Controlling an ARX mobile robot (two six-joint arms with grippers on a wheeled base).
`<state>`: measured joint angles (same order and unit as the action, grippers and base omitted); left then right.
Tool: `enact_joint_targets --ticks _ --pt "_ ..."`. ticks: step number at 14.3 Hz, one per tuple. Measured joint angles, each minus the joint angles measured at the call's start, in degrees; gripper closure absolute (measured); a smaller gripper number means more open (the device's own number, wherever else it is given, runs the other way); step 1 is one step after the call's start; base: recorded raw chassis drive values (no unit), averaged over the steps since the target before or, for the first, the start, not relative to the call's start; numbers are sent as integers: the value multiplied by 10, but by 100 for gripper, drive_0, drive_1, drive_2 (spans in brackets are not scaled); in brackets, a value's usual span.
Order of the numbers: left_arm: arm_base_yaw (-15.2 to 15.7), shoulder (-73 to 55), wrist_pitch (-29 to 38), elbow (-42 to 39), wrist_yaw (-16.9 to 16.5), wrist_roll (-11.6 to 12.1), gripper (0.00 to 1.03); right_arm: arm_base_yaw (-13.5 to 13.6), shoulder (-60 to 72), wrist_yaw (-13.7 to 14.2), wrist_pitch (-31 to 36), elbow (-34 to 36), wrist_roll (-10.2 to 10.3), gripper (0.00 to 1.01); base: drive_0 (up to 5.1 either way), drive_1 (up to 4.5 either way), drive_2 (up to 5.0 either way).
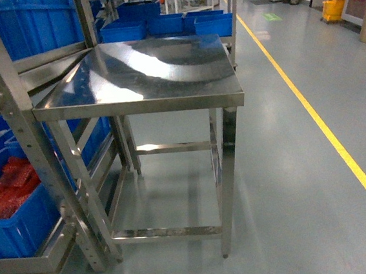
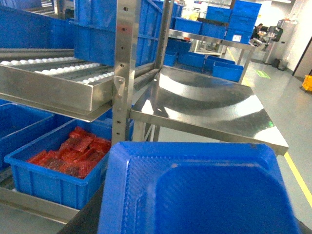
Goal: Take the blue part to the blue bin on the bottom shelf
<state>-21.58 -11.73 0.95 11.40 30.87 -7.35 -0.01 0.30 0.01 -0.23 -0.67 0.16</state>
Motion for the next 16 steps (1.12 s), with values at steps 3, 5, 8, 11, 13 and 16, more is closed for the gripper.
enact_joint_targets --ticks 3,5,8,11,13,16 --pt "0 0 -1 0 0 0 60 0 0 0 -2 0 0 3 8 432 -417" --pt "0 0 2 0 0 0 60 0 0 0 1 0 0 3 12 440 -415" --pt "0 -2 -2 0 0 0 60 0 0 0 -1 0 0 3 0 0 0" --pt "0 -2 -1 0 0 0 60 0 0 0 -1 0 0 3 0 0 0" --pt "0 -1 1 0 -1 0 60 0 0 1 -1 0 0 3 -485 337 146" --pt "0 -1 0 0 -2 0 60 0 0 0 -1 0 0 3 -468 356 162"
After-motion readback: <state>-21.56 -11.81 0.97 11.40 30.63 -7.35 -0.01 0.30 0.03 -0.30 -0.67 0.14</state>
